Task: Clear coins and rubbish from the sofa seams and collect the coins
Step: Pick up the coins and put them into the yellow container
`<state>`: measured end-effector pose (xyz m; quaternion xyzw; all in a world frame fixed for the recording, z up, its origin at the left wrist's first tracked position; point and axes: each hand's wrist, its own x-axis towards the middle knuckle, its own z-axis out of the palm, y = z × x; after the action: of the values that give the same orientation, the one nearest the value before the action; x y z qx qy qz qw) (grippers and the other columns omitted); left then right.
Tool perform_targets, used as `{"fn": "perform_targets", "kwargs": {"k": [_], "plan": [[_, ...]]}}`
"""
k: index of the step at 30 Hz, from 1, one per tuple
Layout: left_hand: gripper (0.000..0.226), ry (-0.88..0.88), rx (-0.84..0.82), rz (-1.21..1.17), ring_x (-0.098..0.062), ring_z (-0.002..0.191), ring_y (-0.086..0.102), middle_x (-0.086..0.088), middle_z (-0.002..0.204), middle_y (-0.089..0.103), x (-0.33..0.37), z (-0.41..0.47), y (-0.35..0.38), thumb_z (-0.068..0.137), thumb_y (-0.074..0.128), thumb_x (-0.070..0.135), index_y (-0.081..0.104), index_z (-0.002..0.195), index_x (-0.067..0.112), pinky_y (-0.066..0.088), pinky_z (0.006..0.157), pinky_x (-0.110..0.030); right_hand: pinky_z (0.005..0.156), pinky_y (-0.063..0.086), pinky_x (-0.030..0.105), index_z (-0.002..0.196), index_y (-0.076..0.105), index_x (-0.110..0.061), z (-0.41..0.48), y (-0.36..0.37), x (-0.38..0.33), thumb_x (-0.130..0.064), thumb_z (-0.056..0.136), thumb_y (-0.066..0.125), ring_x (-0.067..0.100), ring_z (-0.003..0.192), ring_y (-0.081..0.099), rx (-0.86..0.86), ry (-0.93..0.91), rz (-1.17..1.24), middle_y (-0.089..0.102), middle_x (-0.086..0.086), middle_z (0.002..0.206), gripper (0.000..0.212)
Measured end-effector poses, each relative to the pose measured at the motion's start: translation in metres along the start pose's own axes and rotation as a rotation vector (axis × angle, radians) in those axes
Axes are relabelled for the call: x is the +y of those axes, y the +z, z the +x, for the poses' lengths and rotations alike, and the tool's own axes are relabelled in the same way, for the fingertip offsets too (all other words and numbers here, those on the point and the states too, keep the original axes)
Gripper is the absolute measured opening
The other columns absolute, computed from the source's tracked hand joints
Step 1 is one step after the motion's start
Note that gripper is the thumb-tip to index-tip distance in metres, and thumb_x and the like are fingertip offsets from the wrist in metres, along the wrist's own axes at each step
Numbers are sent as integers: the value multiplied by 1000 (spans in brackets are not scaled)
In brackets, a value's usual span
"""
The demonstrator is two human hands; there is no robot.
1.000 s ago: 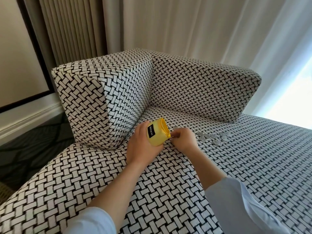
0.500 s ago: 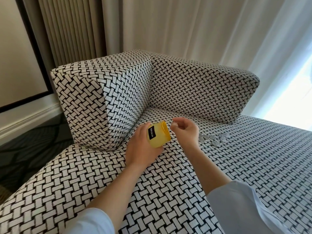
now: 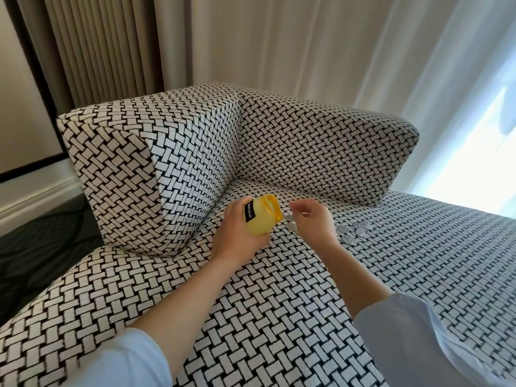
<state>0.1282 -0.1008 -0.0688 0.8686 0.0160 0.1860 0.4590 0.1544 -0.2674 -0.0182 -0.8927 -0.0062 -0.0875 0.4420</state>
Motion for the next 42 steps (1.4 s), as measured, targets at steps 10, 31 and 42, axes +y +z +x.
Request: {"fn": "perform_targets", "kwargs": {"k": [10, 31, 42], "plan": [[89, 85, 23, 151, -8, 99, 51, 12, 131, 41, -15, 26, 14, 58, 83, 39, 34, 132, 36, 39, 65, -23, 89, 45, 38, 135, 52, -21, 17, 27, 21, -6, 90, 47, 24, 123, 33, -236, -37, -333, 56, -7, 96, 47], [88, 79, -140, -44, -7, 99, 44, 15, 118, 31, -21, 41, 4, 62, 85, 25, 36, 134, 37, 37, 81, -28, 65, 54, 34, 92, 72, -12, 19, 20, 27, -26, 92, 61, 23, 76, 59, -111, -163, -433, 60, 8, 104, 18], [89, 59, -75, -74, -10, 103, 44, 10, 124, 32, -20, 43, 3, 63, 84, 22, 37, 138, 31, 39, 80, -27, 74, 54, 34, 110, 63, -23, 26, 27, 22, -25, 90, 64, 15, 93, 60, -67, -80, -400, 64, -7, 102, 20]]}}
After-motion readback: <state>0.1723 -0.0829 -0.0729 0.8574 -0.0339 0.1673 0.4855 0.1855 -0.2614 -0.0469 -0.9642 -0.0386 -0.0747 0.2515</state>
